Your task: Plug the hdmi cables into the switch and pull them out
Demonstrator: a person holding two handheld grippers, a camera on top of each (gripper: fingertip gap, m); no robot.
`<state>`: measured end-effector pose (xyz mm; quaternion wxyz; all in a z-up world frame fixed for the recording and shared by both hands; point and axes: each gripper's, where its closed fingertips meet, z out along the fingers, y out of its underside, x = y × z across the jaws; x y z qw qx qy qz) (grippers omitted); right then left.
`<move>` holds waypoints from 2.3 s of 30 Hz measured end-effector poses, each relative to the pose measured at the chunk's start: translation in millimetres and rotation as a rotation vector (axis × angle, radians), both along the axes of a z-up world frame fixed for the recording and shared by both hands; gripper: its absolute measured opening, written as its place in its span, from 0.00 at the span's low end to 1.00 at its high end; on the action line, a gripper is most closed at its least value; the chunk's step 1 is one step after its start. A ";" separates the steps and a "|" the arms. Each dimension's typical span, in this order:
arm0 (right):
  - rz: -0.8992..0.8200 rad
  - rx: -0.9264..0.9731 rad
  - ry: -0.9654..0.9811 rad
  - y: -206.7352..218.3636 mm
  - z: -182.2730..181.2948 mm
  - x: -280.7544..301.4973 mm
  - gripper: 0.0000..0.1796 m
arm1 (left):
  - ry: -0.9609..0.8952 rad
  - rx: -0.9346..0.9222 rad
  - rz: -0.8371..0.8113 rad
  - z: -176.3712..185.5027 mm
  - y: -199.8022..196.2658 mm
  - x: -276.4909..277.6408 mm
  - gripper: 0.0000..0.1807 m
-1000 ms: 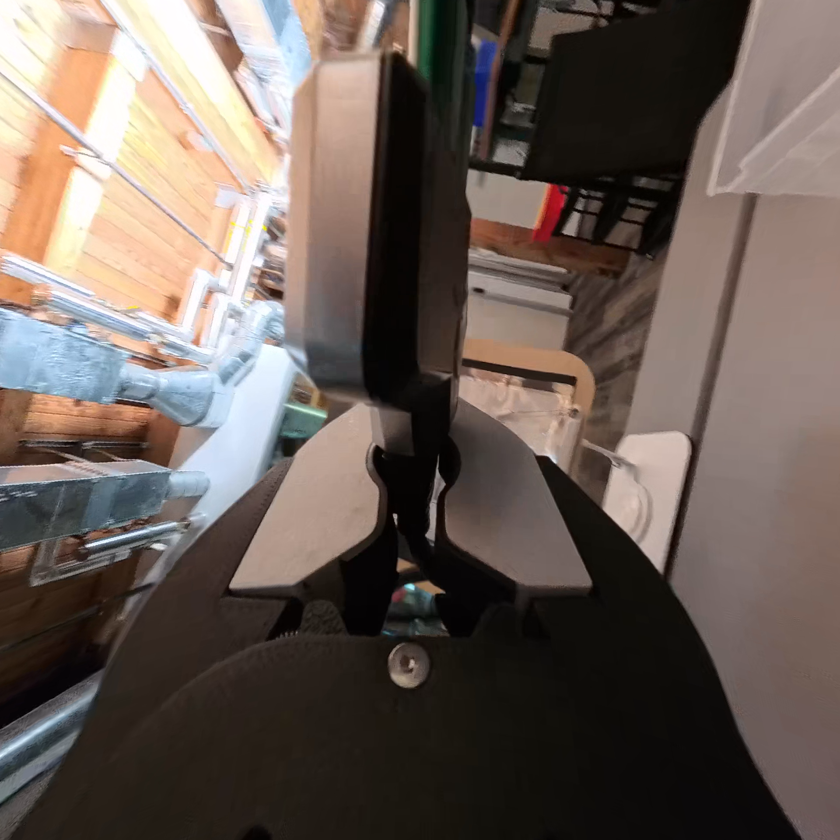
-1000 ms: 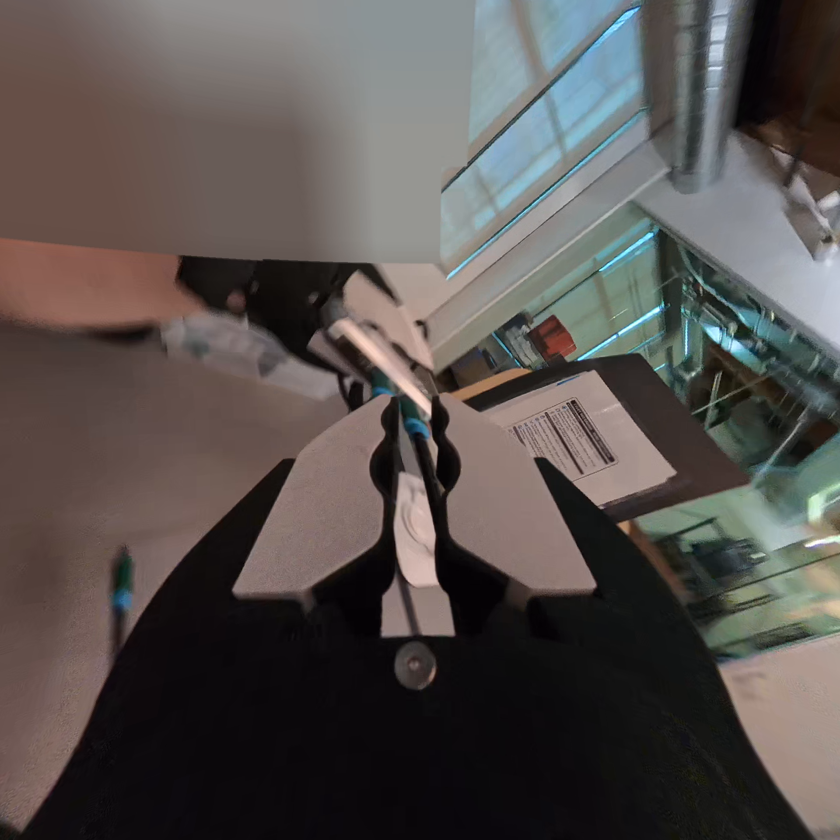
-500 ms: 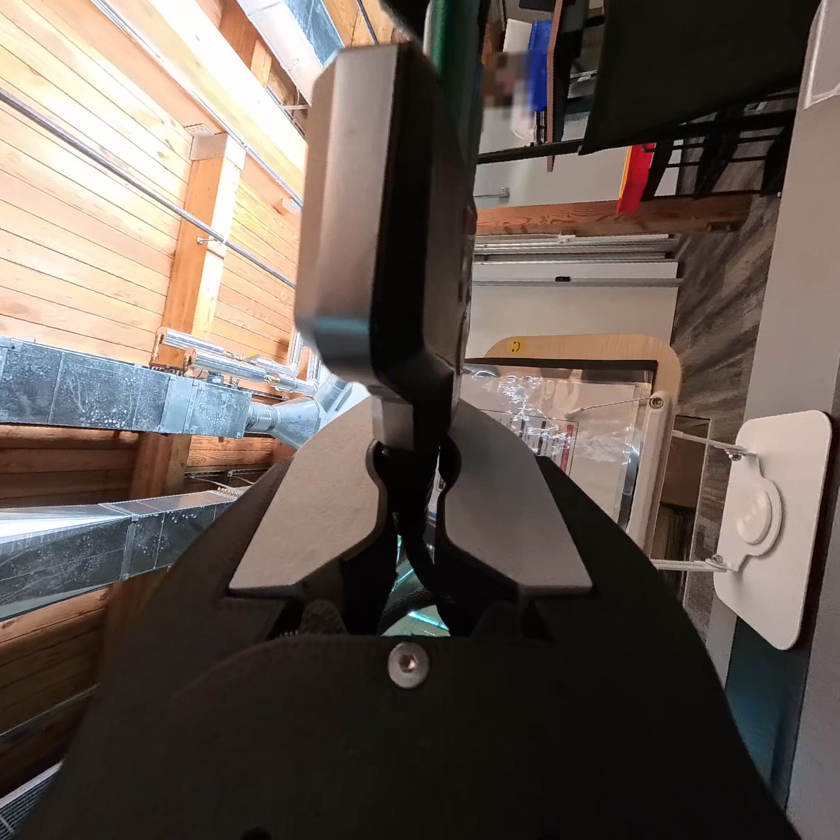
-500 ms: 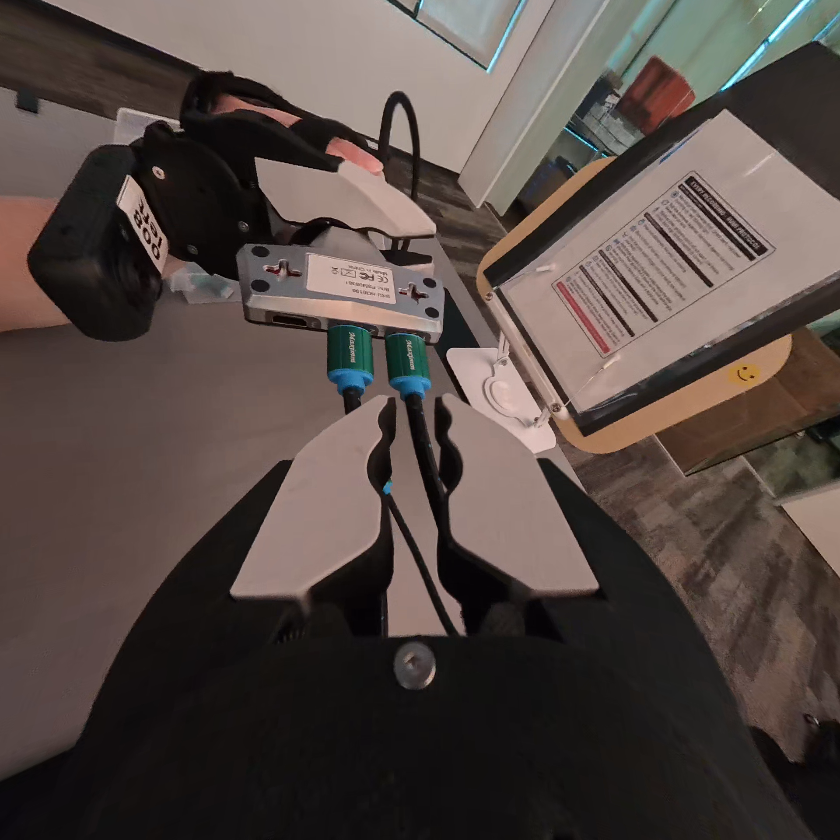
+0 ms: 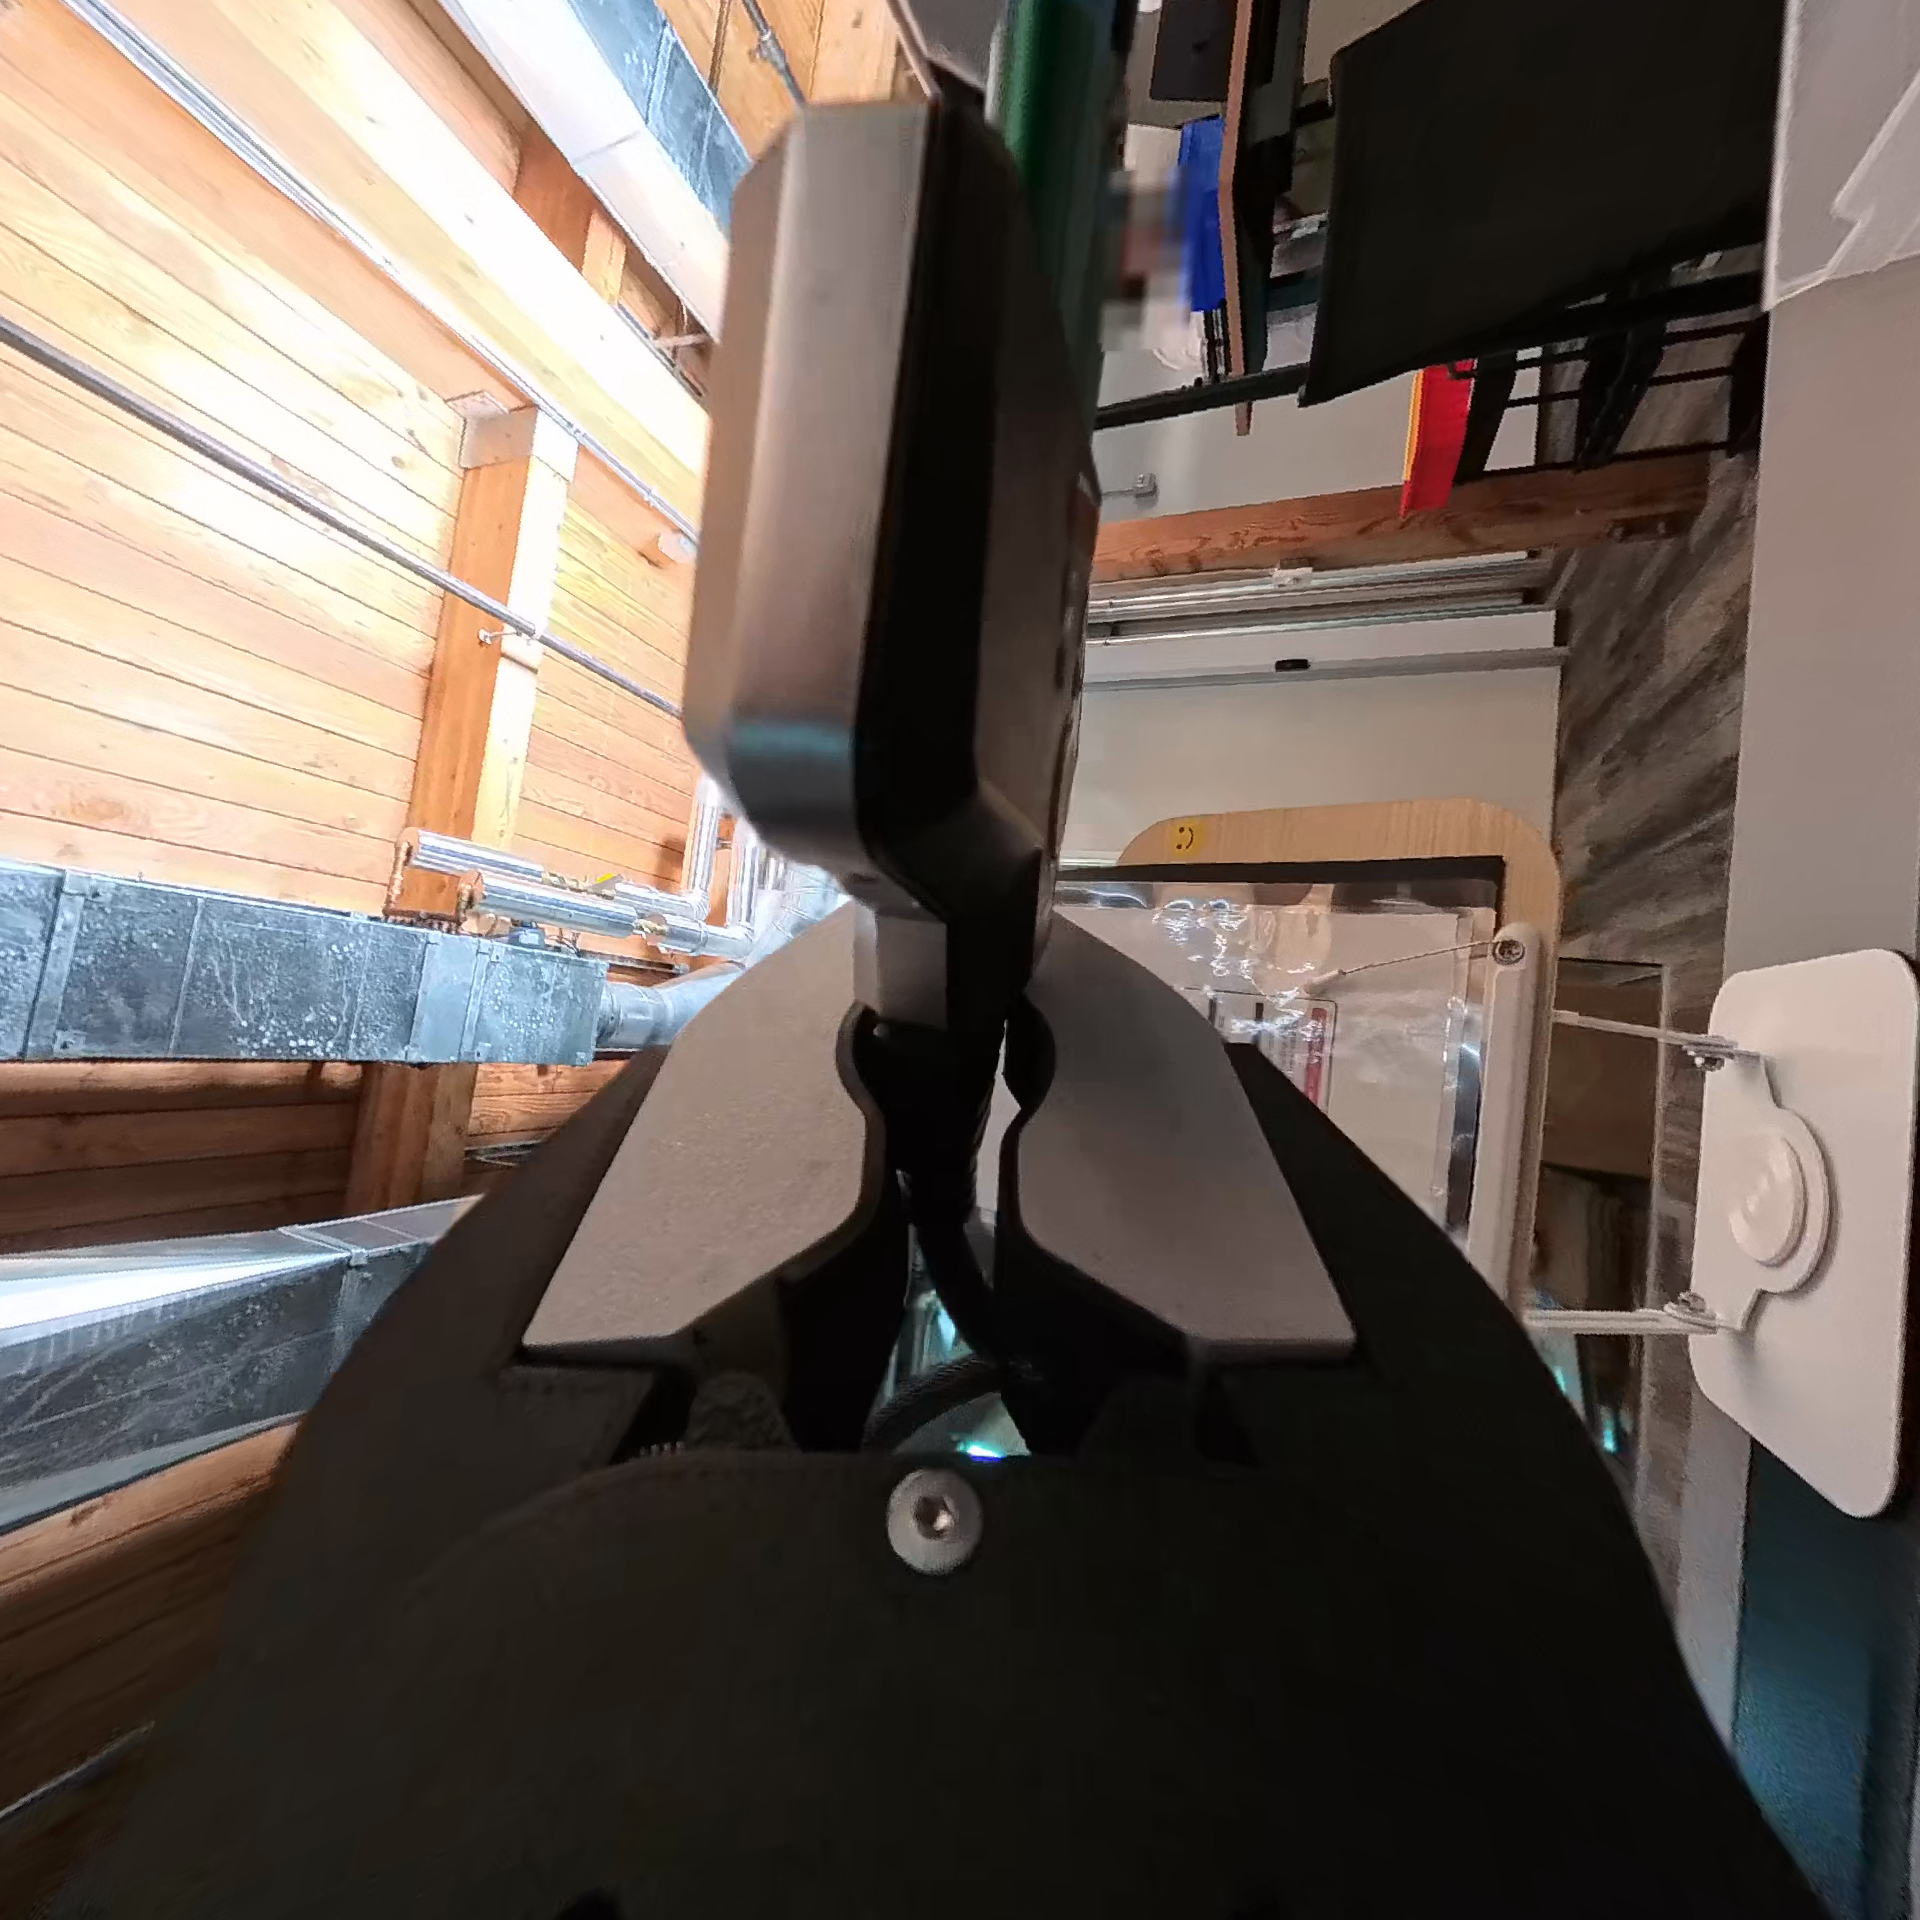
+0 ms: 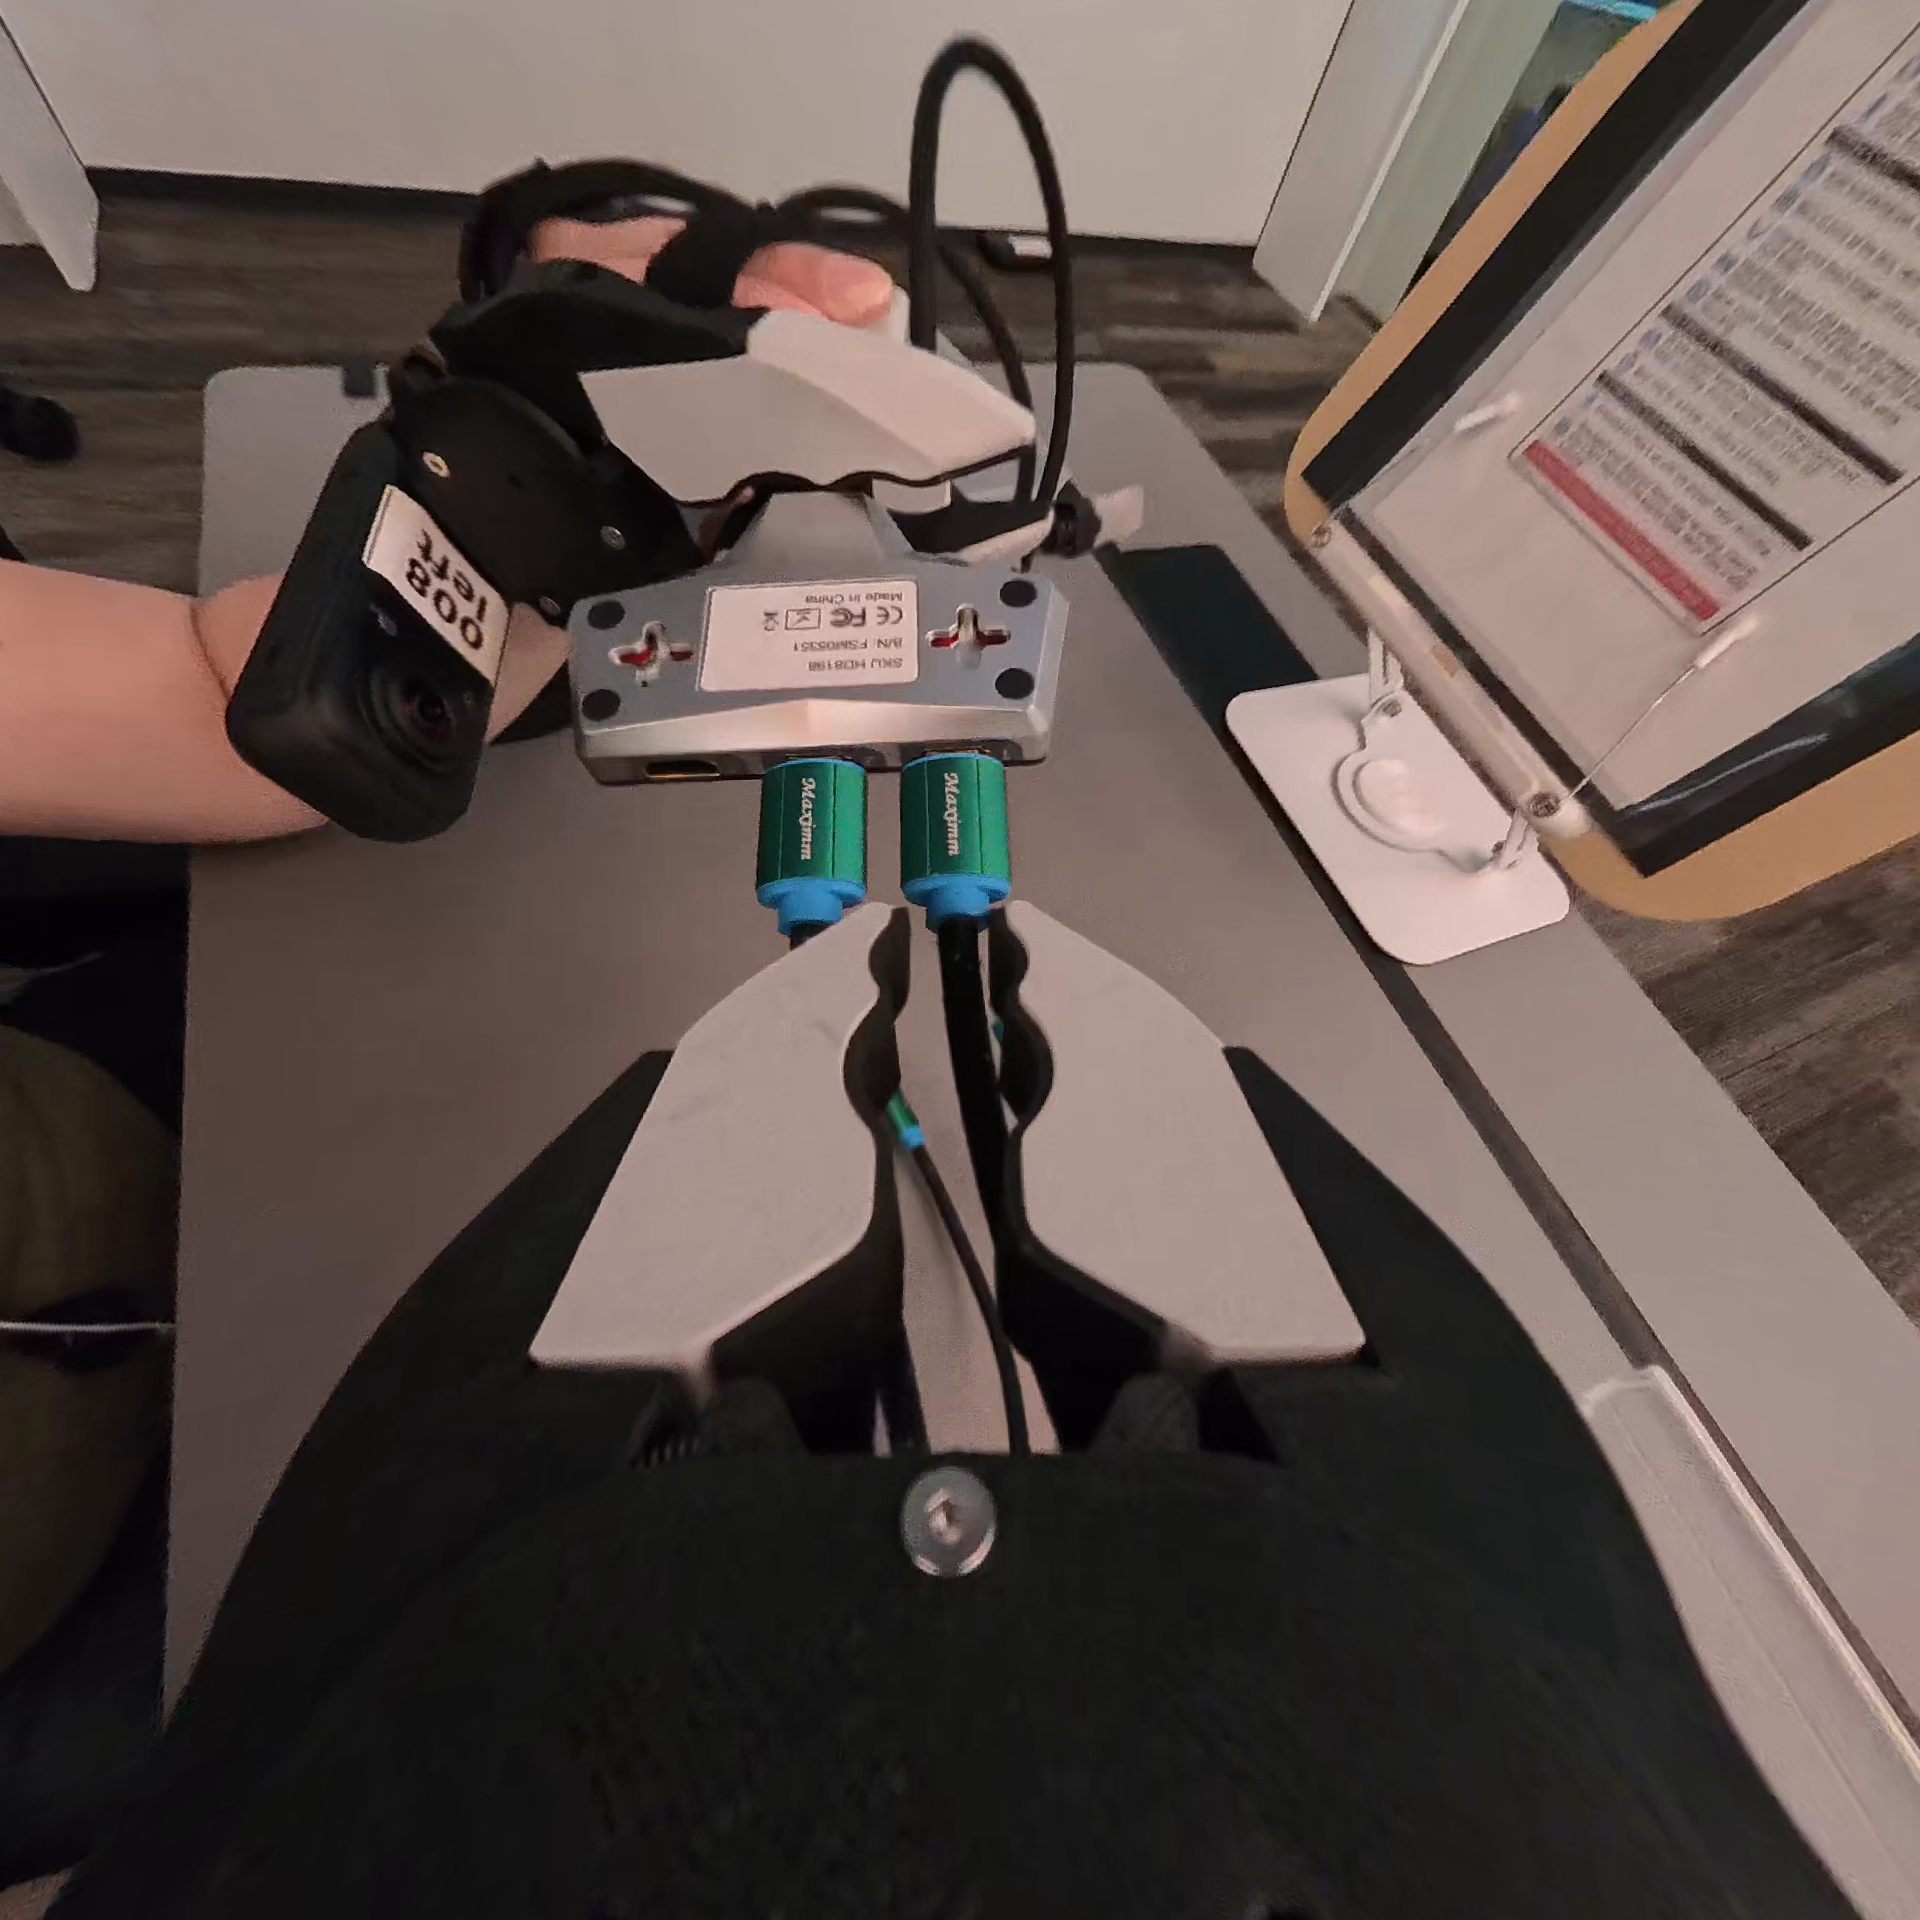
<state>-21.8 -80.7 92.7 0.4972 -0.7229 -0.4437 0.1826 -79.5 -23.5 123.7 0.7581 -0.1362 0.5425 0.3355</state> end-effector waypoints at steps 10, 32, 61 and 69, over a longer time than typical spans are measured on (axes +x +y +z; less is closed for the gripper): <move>-0.050 0.015 -0.081 -1.7 2.3 6.9 0.06 | -0.017 -0.038 -0.004 -0.1 -6.3 4.8 0.08; 0.066 0.150 -0.099 -3.0 8.3 -18.7 0.05 | -0.021 -0.090 0.054 -0.2 17.9 -14.3 0.07; 0.234 0.730 -0.059 -8.9 34.1 0.6 0.25 | 0.020 -0.562 -0.544 -4.0 -46.4 -9.0 0.08; 0.449 0.913 -0.003 -46.3 39.9 -82.0 0.21 | 0.066 -0.756 -0.728 -18.2 -70.8 12.3 0.08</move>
